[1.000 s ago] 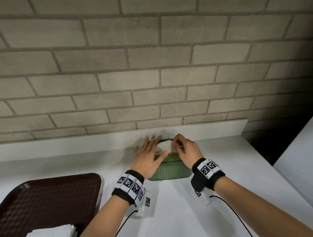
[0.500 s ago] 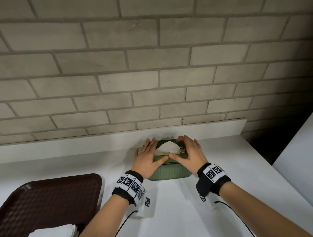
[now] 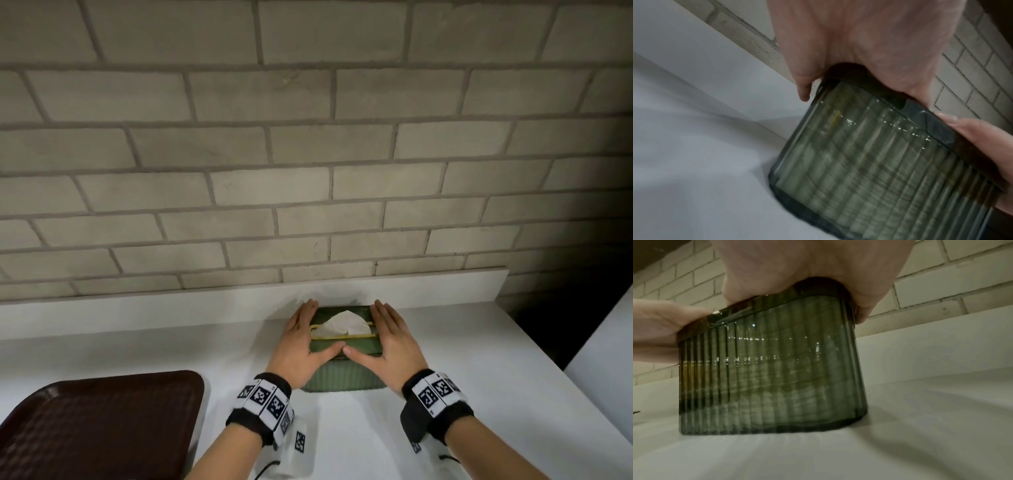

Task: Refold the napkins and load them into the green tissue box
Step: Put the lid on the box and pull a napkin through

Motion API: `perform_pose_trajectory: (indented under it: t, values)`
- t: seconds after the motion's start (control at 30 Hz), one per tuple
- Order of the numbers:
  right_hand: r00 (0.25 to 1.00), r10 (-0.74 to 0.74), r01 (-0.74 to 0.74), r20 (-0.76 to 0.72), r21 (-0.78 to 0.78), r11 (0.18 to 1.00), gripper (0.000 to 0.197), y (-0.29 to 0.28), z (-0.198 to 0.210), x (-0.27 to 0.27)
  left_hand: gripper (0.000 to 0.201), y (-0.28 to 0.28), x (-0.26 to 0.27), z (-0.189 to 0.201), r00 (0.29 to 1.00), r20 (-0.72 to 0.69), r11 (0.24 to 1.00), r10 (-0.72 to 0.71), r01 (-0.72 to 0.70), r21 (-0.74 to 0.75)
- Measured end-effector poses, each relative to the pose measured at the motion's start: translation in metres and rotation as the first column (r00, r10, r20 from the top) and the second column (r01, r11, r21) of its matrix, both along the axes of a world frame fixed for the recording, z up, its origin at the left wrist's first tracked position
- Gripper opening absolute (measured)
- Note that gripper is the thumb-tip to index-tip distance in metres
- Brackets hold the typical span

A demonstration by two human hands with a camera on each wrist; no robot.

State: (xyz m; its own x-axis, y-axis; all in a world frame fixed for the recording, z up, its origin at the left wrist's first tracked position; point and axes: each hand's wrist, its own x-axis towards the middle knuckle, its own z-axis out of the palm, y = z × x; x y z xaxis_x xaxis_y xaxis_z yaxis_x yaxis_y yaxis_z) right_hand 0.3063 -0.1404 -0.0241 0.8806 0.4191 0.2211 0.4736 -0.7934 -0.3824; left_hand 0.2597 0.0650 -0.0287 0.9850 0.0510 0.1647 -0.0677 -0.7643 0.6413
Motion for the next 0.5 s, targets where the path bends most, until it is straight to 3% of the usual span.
perform_pose_trajectory:
  t: [0.37, 0.5]
  values:
    - [1.000, 0.000, 0.000, -0.027, 0.005, 1.000, 0.126, 0.000, 0.001, -0.017, 0.098, -0.003, -0.019, 0.000, 0.999, -0.004, 0.999, 0.039, -0.039, -0.022]
    - [0.999, -0.014, 0.013, -0.045, -0.032, 0.999, 0.121, 0.003, 0.005, -0.024, 0.109, -0.002, -0.022, 0.005, 0.996, -0.063, 0.994, 0.070, -0.064, 0.088]
